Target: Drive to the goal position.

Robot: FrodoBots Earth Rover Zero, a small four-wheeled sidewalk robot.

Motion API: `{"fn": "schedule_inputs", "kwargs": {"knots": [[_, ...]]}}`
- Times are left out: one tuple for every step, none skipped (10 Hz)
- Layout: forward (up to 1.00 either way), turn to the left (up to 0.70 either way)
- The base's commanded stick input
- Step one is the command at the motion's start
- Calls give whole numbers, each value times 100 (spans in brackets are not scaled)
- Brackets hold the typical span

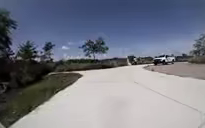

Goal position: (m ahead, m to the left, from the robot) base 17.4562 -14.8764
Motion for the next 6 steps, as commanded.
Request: {"fn": "schedule_inputs", "kwargs": {"knots": [[85, 0], [85, 0], [85, 0], [85, 0], [85, 0], [85, 0]]}}
